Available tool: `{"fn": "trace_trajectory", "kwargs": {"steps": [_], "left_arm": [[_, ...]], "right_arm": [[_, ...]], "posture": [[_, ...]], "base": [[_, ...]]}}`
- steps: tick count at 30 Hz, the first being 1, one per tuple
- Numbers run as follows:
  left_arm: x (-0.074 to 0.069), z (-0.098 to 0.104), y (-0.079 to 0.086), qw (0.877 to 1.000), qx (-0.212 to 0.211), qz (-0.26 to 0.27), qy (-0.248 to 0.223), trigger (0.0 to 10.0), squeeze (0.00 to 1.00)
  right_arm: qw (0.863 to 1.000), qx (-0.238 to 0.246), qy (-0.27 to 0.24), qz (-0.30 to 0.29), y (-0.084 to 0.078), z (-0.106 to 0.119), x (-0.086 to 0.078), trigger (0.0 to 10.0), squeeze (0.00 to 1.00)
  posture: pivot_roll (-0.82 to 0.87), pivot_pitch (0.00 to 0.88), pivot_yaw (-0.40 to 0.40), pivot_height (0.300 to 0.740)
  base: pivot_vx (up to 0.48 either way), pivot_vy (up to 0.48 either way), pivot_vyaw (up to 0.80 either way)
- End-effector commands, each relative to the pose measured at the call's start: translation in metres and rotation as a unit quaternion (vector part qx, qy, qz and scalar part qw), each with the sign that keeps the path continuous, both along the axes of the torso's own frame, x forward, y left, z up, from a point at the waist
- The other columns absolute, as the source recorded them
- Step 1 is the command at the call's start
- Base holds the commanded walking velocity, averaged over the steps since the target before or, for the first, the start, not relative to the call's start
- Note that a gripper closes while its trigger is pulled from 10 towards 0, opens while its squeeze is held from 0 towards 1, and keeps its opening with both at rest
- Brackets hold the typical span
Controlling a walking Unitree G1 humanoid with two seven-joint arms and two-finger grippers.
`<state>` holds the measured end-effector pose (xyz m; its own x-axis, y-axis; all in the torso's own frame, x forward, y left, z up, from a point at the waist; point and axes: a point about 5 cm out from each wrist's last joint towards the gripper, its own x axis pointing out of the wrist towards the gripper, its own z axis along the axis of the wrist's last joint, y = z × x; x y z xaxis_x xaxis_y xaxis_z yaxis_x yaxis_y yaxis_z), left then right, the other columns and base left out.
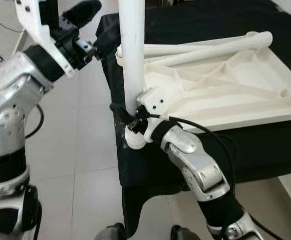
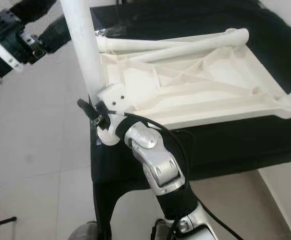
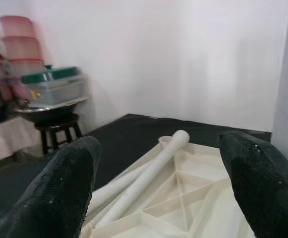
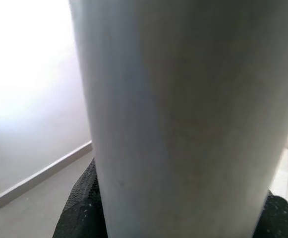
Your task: Building children table
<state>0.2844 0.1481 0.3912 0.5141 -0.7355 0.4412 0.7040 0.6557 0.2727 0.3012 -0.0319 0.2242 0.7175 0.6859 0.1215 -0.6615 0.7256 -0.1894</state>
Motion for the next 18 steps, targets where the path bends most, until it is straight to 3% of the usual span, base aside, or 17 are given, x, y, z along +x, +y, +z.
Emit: {"fn": "trace_trajectory", "kwargs": {"steps": [1, 5, 10, 12, 13, 14, 16, 18], "left_arm": [[-0.011, 0.004, -0.024, 0.995, 0.029, -0.096, -0.008, 10.0, 0.00], [-0.013, 0.009, -0.025, 0.992, 0.029, -0.126, -0.007, 10.0, 0.00], [-0.012, 0.021, -0.010, 0.993, 0.009, -0.114, -0.016, 10.0, 0.00], [-0.023, 0.033, 0.018, 0.992, -0.007, -0.122, -0.025, 10.0, 0.00], [-0.023, 0.033, 0.018, 0.992, -0.007, -0.122, -0.025, 10.0, 0.00], [-0.034, 0.037, 0.028, 0.991, -0.008, -0.129, -0.033, 10.0, 0.00], [-0.040, 0.039, 0.033, 0.990, -0.005, -0.137, -0.038, 10.0, 0.00], [-0.048, 0.040, 0.037, 0.989, 0.016, -0.142, -0.042, 10.0, 0.00]], "right_arm": [[0.993, -0.055, 0.103, -0.003, 0.005, -0.047, 0.000, 10.0, 0.00], [0.993, -0.054, 0.103, -0.002, 0.006, -0.047, -0.001, 10.0, 0.00], [0.993, -0.054, 0.103, -0.002, 0.007, -0.047, 0.000, 10.0, 0.00], [0.993, -0.052, 0.102, -0.004, 0.007, -0.047, 0.001, 10.0, 0.00], [0.993, -0.052, 0.102, -0.004, 0.007, -0.047, 0.001, 10.0, 0.00], [0.993, -0.051, 0.102, -0.004, 0.008, -0.047, 0.001, 10.0, 0.00], [0.993, -0.051, 0.102, -0.004, 0.008, -0.047, 0.001, 10.0, 0.00], [0.994, -0.050, 0.102, -0.003, 0.009, -0.047, 0.001, 10.0, 0.00]], "posture": [[0.03, 0.238, 0.066, 0.740], [0.03, 0.238, 0.069, 0.740], [0.04, 0.238, 0.070, 0.740], [0.05, 0.239, 0.069, 0.740], [0.05, 0.239, 0.069, 0.740], [0.05, 0.240, 0.069, 0.740], [0.05, 0.240, 0.069, 0.740], [0.05, 0.238, 0.068, 0.740]], "base": [[0.000, 0.000, 0.00], [0.000, 0.000, 0.00], [0.000, 0.000, 0.00], [0.000, 0.000, 0.00], [0.000, 0.000, 0.00], [0.000, 0.000, 0.00], [0.000, 0.000, 0.00], [0.000, 0.000, 0.00]]}}
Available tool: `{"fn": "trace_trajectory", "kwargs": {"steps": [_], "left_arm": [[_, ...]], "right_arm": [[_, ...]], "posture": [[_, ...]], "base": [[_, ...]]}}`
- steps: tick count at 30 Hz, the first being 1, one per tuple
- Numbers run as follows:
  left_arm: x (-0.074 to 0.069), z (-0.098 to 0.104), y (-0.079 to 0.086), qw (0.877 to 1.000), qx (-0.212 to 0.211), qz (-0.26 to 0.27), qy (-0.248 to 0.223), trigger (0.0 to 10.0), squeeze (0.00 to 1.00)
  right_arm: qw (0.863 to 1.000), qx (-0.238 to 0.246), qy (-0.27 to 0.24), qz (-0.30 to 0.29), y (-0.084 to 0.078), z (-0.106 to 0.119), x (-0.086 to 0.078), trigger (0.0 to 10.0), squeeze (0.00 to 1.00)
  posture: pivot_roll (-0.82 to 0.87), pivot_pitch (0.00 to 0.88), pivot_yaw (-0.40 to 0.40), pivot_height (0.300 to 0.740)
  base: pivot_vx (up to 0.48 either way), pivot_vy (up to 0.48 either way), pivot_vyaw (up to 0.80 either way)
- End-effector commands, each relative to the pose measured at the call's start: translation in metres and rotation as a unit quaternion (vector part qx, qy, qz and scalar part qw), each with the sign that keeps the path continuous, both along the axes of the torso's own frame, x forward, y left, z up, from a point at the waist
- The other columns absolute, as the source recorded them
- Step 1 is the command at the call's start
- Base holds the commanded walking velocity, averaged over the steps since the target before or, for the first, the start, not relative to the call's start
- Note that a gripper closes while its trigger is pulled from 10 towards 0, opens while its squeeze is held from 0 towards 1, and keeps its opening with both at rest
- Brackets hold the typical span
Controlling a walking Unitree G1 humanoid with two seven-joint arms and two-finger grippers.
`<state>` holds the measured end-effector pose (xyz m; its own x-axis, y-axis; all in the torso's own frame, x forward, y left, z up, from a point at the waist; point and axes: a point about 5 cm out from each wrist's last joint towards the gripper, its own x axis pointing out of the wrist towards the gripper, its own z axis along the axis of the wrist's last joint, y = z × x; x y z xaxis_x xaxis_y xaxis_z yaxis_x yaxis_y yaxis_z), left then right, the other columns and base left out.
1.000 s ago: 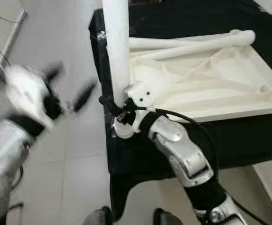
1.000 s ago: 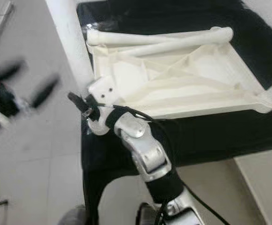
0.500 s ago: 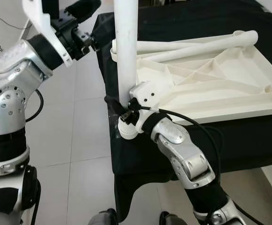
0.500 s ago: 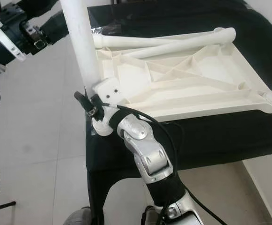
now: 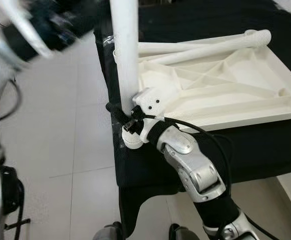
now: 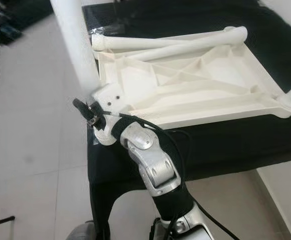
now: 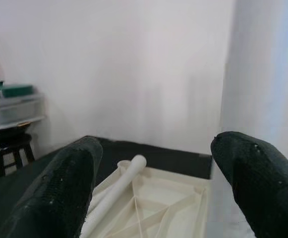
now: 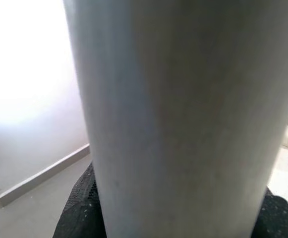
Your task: Building children table
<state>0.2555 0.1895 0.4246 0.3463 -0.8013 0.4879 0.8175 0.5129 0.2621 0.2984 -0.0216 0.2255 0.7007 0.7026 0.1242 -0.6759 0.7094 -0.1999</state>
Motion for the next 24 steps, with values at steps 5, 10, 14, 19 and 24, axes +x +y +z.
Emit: {"fn": "trace_trajectory", "kwargs": {"steps": [5, 10, 14, 19, 24], "left_arm": [[-0.026, 0.005, -0.008, 0.996, 0.050, -0.070, -0.040, 10.0, 0.00], [-0.028, 0.002, -0.014, 0.993, 0.056, -0.094, -0.040, 10.0, 0.00], [-0.021, -0.001, -0.019, 0.994, 0.058, -0.080, -0.034, 10.0, 0.00], [0.008, -0.016, -0.041, 0.998, 0.050, -0.025, 0.014, 10.0, 0.00], [0.025, -0.029, -0.059, 0.997, 0.033, -0.019, 0.066, 10.0, 0.00]], "right_arm": [[0.993, -0.048, 0.106, -0.012, 0.001, -0.048, 0.003, 10.0, 0.00], [0.993, -0.048, 0.105, -0.011, 0.001, -0.048, 0.003, 10.0, 0.00], [0.993, -0.049, 0.104, -0.011, 0.001, -0.047, 0.003, 10.0, 0.00], [0.994, -0.046, 0.101, -0.011, 0.001, -0.045, 0.003, 10.0, 0.00], [0.994, -0.045, 0.099, -0.009, 0.001, -0.045, 0.003, 10.0, 0.00]], "posture": [[0.05, 0.236, 0.069, 0.740], [0.04, 0.232, 0.070, 0.740], [0.04, 0.230, 0.073, 0.740], [0.03, 0.228, 0.074, 0.740], [0.02, 0.224, 0.077, 0.740]], "base": [[0.000, 0.000, 0.00], [0.000, 0.000, 0.00], [0.000, 0.000, 0.00], [0.000, 0.000, 0.00], [0.000, 0.000, 0.00]]}}
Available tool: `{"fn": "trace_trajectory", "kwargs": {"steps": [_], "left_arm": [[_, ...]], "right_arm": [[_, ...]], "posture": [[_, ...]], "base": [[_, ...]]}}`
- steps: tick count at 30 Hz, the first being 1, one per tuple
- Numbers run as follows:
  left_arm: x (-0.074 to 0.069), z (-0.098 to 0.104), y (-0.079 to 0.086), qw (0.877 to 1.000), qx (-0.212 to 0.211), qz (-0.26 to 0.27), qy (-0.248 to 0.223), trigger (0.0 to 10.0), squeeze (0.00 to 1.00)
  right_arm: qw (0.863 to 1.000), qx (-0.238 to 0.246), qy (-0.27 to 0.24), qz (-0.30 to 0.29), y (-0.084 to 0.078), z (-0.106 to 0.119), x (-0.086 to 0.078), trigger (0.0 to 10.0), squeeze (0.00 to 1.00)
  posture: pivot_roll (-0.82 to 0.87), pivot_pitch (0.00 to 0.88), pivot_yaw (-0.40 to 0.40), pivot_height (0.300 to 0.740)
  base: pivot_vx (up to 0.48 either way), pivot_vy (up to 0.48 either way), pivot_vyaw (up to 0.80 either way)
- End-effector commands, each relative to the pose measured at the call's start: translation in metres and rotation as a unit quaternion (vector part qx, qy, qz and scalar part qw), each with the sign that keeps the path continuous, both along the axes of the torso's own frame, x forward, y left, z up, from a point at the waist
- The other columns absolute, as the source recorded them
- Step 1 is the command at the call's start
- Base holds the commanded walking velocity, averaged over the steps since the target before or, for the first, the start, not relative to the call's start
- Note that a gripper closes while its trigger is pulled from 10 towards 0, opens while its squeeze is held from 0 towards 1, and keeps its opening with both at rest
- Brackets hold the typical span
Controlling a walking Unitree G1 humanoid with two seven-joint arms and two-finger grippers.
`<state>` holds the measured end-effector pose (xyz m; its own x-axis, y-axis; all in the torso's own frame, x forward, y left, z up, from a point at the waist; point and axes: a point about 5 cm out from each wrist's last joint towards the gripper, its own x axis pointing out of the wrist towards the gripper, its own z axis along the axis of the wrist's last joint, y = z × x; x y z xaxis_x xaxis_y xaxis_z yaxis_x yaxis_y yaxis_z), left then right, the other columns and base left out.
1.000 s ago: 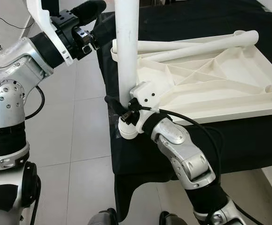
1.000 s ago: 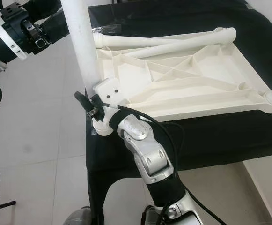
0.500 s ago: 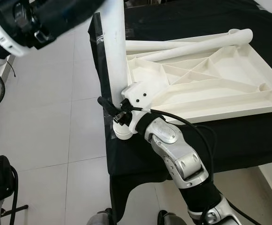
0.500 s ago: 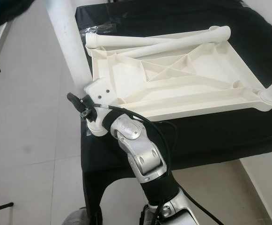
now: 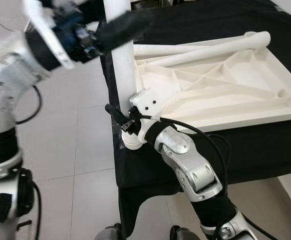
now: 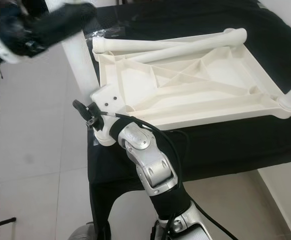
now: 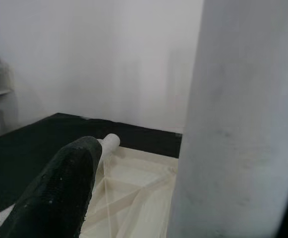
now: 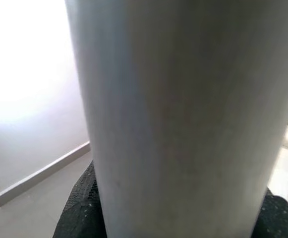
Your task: Building children table
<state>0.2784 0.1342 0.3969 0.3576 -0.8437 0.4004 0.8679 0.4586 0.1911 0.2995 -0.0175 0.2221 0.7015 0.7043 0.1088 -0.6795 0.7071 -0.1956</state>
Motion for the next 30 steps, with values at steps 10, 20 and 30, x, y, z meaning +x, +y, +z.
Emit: {"fn": "trace_trajectory", "kwargs": {"steps": [10, 20, 30], "left_arm": [[0.012, -0.019, -0.024, 0.998, 0.031, -0.026, 0.050, 0.0, 0.00], [0.011, -0.017, -0.022, 0.998, 0.036, -0.008, 0.043, 0.0, 0.00], [0.013, -0.015, -0.019, 0.999, 0.040, -0.006, 0.035, 0.0, 0.00]], "right_arm": [[0.995, -0.041, 0.089, -0.010, -0.002, -0.040, 0.004, 10.0, 0.00], [0.995, -0.045, 0.084, -0.010, -0.003, -0.039, 0.007, 10.0, 0.00], [0.995, -0.067, 0.069, -0.012, -0.017, -0.033, 0.027, 10.0, 1.00]], "posture": [[0.02, 0.218, 0.077, 0.740], [0.03, 0.214, 0.077, 0.740], [0.03, 0.217, 0.079, 0.740]], "base": [[0.000, 0.000, 0.00], [0.000, 0.000, 0.00], [0.000, 0.000, 0.00]]}}
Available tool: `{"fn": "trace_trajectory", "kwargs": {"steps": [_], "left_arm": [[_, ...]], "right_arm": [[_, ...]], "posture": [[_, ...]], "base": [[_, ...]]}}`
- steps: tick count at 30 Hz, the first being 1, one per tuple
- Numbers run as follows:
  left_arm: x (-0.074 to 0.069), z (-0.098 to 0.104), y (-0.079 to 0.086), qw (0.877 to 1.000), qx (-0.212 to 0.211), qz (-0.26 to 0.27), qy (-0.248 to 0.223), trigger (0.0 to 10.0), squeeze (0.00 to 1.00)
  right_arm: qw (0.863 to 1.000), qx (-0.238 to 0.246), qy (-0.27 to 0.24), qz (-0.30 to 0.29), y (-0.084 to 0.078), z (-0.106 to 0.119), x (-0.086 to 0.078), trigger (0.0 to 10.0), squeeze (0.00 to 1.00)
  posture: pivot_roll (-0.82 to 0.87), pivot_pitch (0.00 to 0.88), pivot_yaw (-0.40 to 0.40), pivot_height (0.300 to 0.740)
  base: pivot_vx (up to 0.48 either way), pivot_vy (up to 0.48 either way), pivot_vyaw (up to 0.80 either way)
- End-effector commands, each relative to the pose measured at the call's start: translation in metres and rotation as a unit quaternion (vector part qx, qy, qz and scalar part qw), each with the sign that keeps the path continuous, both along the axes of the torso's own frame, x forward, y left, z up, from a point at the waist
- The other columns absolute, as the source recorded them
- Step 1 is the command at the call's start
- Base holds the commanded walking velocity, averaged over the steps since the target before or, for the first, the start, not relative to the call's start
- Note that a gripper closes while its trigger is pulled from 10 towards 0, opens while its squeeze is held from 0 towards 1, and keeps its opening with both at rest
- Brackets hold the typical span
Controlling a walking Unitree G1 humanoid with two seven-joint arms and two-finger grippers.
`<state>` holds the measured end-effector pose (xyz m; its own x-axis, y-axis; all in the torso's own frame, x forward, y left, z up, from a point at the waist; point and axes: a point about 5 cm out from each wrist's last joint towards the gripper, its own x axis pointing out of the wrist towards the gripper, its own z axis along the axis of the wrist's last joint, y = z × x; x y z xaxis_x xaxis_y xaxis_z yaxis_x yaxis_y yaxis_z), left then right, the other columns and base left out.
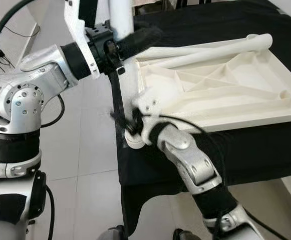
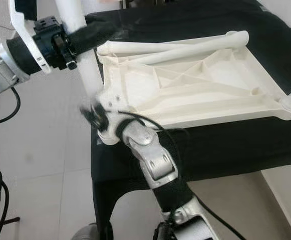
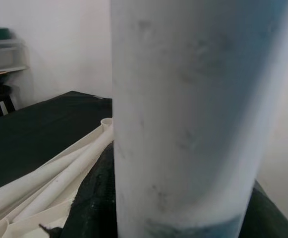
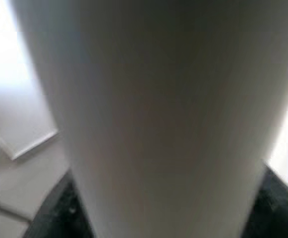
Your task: Building children table
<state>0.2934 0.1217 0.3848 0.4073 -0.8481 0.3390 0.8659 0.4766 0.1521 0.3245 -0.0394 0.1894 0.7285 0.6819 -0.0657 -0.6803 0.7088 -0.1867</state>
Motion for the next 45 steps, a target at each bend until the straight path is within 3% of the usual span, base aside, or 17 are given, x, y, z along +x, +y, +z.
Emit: {"fn": "trace_trajectory", "kwargs": {"steps": [1, 6, 9, 12, 13, 14, 15, 19, 27, 28, 29, 30, 31, 32, 45], "left_arm": [[0.000, -0.002, -0.007, 1.000, 0.019, -0.021, 0.001, 0.0, 0.00], [0.002, 0.000, -0.008, 0.999, 0.021, -0.025, -0.003, 0.0, 0.00], [0.002, 0.000, -0.008, 0.999, 0.021, -0.025, -0.004, 0.0, 0.00], [0.002, 0.000, -0.009, 0.999, 0.030, -0.030, -0.006, 0.0, 0.00], [0.002, 0.000, -0.009, 0.999, 0.030, -0.030, -0.006, 0.0, 0.00], [0.001, -0.001, -0.010, 0.999, 0.033, -0.033, -0.006, 0.0, 0.00], [0.001, -0.001, -0.010, 0.999, 0.035, -0.035, -0.006, 0.0, 0.00], [0.000, -0.005, -0.024, 0.998, 0.043, -0.046, -0.009, 0.0, 0.00], [-0.005, -0.004, -0.037, 0.997, 0.052, -0.063, -0.014, 0.0, 0.00], [-0.005, -0.003, -0.041, 0.996, 0.059, -0.070, -0.015, 0.0, 0.00], [-0.005, -0.003, -0.041, 0.996, 0.059, -0.070, -0.015, 0.0, 0.00], [-0.005, -0.004, -0.044, 0.995, 0.063, -0.076, -0.016, 0.0, 0.00], [-0.005, -0.004, -0.044, 0.995, 0.063, -0.076, -0.016, 0.0, 0.00], [-0.004, -0.004, -0.046, 0.995, 0.066, -0.079, -0.016, 0.0, 0.00], [0.001, -0.007, -0.046, 0.995, 0.067, -0.075, -0.016, 0.0, 0.00]], "right_arm": [[1.000, -0.012, -0.006, 0.016, -0.002, 0.004, 0.011, 10.0, 1.00], [0.994, 0.000, -0.031, 0.103, -0.019, 0.032, 0.033, 10.0, 1.00], [0.992, 0.000, -0.037, 0.121, -0.019, 0.036, 0.035, 10.0, 1.00], [0.975, -0.011, -0.053, 0.214, -0.014, 0.050, 0.032, 10.0, 1.00], [0.975, -0.011, -0.053, 0.214, -0.014, 0.050, 0.032, 10.0, 1.00], [0.968, -0.016, -0.055, 0.243, -0.012, 0.053, 0.030, 10.0, 0.13], [0.963, -0.017, -0.054, 0.263, -0.010, 0.056, 0.029, 10.0, 0.00], [0.946, -0.011, -0.056, 0.318, -0.002, 0.063, 0.031, 10.0, 0.00], [0.939, -0.007, -0.049, 0.339, 0.002, 0.065, 0.034, 10.0, 0.00], [0.937, -0.006, -0.042, 0.346, 0.004, 0.064, 0.035, 8.8, 0.00], [0.937, -0.006, -0.042, 0.346, 0.004, 0.064, 0.035, 8.8, 0.00], [0.936, -0.007, -0.037, 0.351, 0.006, 0.063, 0.036, 4.0, 0.00], [0.936, -0.007, -0.037, 0.351, 0.006, 0.063, 0.036, 4.0, 0.00], [0.934, -0.008, -0.033, 0.356, 0.007, 0.061, 0.037, 0.0, 0.00], [0.935, -0.012, -0.022, 0.354, 0.006, 0.054, 0.041, 0.0, 0.00]], "posture": [[0.03, 0.217, 0.081, 0.740], [0.03, 0.221, 0.080, 0.740], [0.03, 0.221, 0.080, 0.740], [0.04, 0.224, 0.082, 0.740], [0.04, 0.224, 0.082, 0.740], [0.04, 0.226, 0.083, 0.740], [0.04, 0.227, 0.085, 0.740], [0.04, 0.230, 0.090, 0.740], [0.04, 0.229, 0.092, 0.740], [0.04, 0.229, 0.094, 0.740], [0.04, 0.229, 0.094, 0.740], [0.04, 0.229, 0.095, 0.740], [0.04, 0.229, 0.095, 0.740], [0.04, 0.227, 0.097, 0.740], [0.03, 0.222, 0.095, 0.740]], "base": [[0.000, 0.000, 0.00], [0.000, 0.000, 0.00], [0.000, 0.000, 0.00], [0.000, 0.000, 0.00], [0.000, 0.000, 0.00], [0.000, 0.000, 0.00], [0.000, 0.000, 0.00], [0.000, 0.000, 0.00], [0.000, 0.000, 0.00], [0.000, 0.000, 0.00], [0.000, 0.000, 0.00], [0.000, 0.000, 0.00], [0.000, 0.000, 0.00], [0.000, 0.000, 0.00], [0.000, 0.000, 0.00]]}}
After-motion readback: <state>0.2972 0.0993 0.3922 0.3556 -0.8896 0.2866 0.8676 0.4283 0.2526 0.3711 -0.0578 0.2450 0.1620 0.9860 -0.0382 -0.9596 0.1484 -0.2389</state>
